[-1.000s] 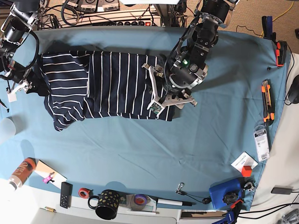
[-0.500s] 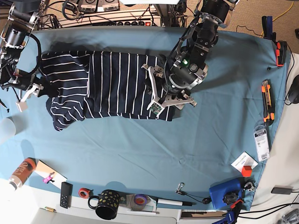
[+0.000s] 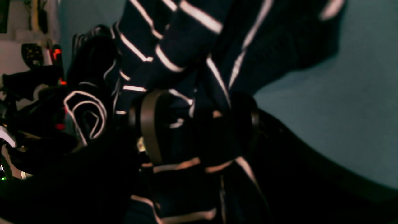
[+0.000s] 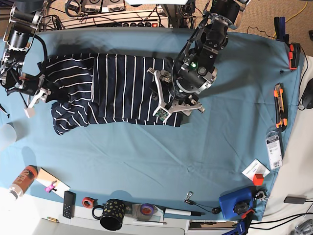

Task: Layout the t-shirt on the table in an organized manner, then fold the t-shirt properly
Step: 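Grasp the shirt's other end with the right gripper and lift it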

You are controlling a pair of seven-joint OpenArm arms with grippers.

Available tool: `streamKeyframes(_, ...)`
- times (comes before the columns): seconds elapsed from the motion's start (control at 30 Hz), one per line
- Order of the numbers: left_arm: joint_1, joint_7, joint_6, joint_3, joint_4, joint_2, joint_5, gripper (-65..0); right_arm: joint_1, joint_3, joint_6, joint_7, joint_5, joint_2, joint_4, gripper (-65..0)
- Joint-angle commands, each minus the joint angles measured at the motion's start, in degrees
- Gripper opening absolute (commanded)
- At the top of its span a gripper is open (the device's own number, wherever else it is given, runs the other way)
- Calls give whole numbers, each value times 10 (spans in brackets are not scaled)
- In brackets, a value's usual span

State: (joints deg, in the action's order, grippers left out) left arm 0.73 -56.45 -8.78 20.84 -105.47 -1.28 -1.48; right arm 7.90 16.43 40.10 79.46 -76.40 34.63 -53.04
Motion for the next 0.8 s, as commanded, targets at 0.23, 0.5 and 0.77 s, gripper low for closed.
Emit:
streamKeyframes(0.23,-9,14,0,0,-9,5,2,-283,7,1,-1,5,111,-41,-49,-352)
streamKeyframes(0.5,-9,14,0,0,-9,5,2,-283,6,1,-1,5,136,-54,-144,-650)
streamKeyframes(0.77,-9,1,0,0,-9,5,14,-284,7,25,-1,5,325,-32,-240,-650)
